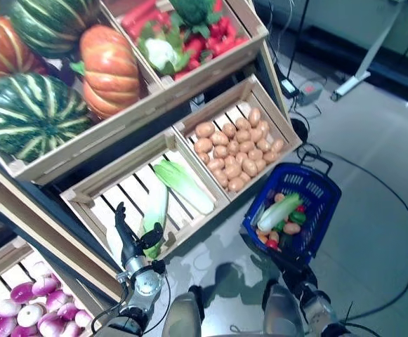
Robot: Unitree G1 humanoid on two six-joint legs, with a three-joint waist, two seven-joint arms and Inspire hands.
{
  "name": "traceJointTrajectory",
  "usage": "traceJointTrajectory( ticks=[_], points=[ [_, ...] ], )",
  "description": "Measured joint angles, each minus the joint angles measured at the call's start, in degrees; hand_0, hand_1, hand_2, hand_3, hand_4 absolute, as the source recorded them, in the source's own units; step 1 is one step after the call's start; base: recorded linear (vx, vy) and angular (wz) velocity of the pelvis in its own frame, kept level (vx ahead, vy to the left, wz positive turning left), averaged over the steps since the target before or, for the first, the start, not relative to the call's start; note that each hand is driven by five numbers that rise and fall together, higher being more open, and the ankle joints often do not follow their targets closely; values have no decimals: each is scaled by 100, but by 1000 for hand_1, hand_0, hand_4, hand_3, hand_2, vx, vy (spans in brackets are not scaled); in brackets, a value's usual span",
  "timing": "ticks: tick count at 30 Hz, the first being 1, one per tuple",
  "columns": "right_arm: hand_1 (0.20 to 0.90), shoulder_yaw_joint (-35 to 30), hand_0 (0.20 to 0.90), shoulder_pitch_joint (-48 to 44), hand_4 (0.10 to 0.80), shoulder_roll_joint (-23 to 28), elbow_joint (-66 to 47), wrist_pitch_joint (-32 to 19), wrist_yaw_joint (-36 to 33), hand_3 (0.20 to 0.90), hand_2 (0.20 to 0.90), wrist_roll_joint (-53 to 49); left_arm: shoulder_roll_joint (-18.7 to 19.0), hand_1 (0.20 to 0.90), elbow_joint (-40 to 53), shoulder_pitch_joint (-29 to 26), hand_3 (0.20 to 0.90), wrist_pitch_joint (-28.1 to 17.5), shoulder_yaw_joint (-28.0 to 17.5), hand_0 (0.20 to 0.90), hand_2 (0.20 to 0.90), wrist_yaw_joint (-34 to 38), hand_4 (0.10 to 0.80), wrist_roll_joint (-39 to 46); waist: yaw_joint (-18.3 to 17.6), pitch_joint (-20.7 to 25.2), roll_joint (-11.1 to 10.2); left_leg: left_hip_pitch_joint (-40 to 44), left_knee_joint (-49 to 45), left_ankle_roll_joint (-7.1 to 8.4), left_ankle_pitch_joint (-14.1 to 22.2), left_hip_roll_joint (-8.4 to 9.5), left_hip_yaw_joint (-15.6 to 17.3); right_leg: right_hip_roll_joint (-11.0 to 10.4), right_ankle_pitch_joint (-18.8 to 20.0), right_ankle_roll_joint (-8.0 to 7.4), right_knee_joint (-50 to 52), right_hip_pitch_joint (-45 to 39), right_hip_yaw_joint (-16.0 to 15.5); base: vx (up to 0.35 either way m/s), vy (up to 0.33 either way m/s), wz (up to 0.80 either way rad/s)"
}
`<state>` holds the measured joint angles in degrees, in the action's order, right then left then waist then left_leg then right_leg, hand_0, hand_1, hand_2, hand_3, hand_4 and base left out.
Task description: Put vegetables into the basket
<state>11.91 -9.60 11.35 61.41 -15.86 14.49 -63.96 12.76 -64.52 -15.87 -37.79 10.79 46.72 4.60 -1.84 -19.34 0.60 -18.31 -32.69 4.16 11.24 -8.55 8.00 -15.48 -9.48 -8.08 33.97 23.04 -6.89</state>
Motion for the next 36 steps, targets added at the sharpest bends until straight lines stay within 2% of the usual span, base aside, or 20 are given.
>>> traceJointTrajectory(
  ticks=[3,6,8,11,12,14,17,18,19,22,28,31,35,36],
  points=[
    [900,20,900,-155,800,31,-169,-23,-65,900,900,0,2,900,-12,-278,900,73,13,900,900,-75,800,252,-59,-217,-46,-446,-517,-3,118,-51,-12,-29,-102,41,502,449,81,-99,42,-6],
    [900,13,900,-436,800,113,-444,-96,-245,900,900,-85,162,900,-16,-695,900,146,-2,900,900,-331,800,731,-70,-547,-78,-987,-1193,42,274,-163,-121,-38,-255,107,1135,1006,159,-69,17,-2],
    [900,-25,900,-525,800,162,-552,-126,-356,900,900,-321,269,900,-21,-816,900,295,-5,900,900,-429,800,795,-72,-555,-77,-1263,-1371,42,273,-240,-156,-10,-278,150,1322,1256,153,-20,26,5],
    [900,-35,900,-753,800,267,-573,-213,-468,900,900,-477,480,900,-103,-948,900,476,-9,900,900,-584,800,998,-134,-578,-77,-1548,-1628,74,296,-294,-252,48,-310,194,1538,1529,172,-16,42,0],
    [900,-34,900,-864,800,307,-621,-214,-501,900,900,-507,635,900,-194,-1067,900,533,-9,900,900,-663,800,1080,-180,-625,-94,-1705,-1799,96,326,-330,-294,59,-344,250,1776,1657,182,-32,41,16],
    [900,-53,900,-986,800,387,-770,-218,-589,900,900,-632,923,900,-220,-1350,900,733,-8,900,900,-844,800,1265,-216,-702,-218,-2041,-2168,144,364,-350,-316,46,-555,279,2241,2052,297,-41,43,17],
    [900,-51,900,-1231,800,553,-786,-220,-654,900,900,-662,1085,900,-347,-1595,900,936,-22,900,900,-907,800,1462,-216,-760,-141,-2501,-2480,166,442,-411,-529,166,-555,301,2533,2461,300,-69,49,-11],
    [900,-76,900,-1205,800,584,-786,-222,-689,900,900,-677,1136,900,-369,-1732,900,1001,-28,900,900,-923,800,1552,-246,-767,-184,-2688,-2681,183,452,-434,-517,153,-860,533,3054,2580,380,-45,30,19],
    [900,-131,900,-1200,800,590,-782,-222,-700,900,900,-677,1169,900,-380,-1825,900,1012,-22,900,900,-924,800,1597,-263,-782,-234,-2797,-2807,203,463,-433,-518,133,-1175,359,3216,2611,415,-57,33,32],
    [900,-271,900,-1341,800,696,-770,-226,-717,900,900,-690,1335,900,-386,-2089,900,1125,-236,900,900,-719,800,1674,-260,-877,-221,-3332,-3342,331,620,-439,-732,182,-1281,446,3718,3182,428,-45,18,-5],
    [900,-309,900,-1236,800,862,-768,-228,-748,900,900,-921,1712,900,-535,-2712,900,1871,-330,900,900,-639,800,1822,-323,-918,-250,-3918,-3733,355,692,-442,-994,215,-1299,488,4024,3655,326,-9,-33,-2],
    [900,-446,900,-1261,800,891,-770,-228,-748,900,900,-1108,1760,900,-493,-2741,900,1881,-328,900,900,-466,800,1803,-305,-918,-245,-4099,-3898,339,745,-450,-1039,213,-1330,529,4190,3855,343,3,-7,-1],
    [900,-478,900,-1381,800,1015,-784,-227,-747,900,900,-1121,2138,900,-394,-2762,900,2011,-215,900,900,-700,800,1853,-282,-913,-231,-4462,-4137,319,770,-449,-1112,223,-1399,586,4507,4252,346,0,0,0],
    [900,-478,900,-1448,800,1069,-784,-227,-747,900,900,-1121,2274,900,-405,-2800,900,2055,-214,900,900,-851,800,1872,-285,-911,-227,-4577,-4206,227,821,-435,-1115,221,-1397,581,4512,4377,339,17,-18,-6]
  ],
)
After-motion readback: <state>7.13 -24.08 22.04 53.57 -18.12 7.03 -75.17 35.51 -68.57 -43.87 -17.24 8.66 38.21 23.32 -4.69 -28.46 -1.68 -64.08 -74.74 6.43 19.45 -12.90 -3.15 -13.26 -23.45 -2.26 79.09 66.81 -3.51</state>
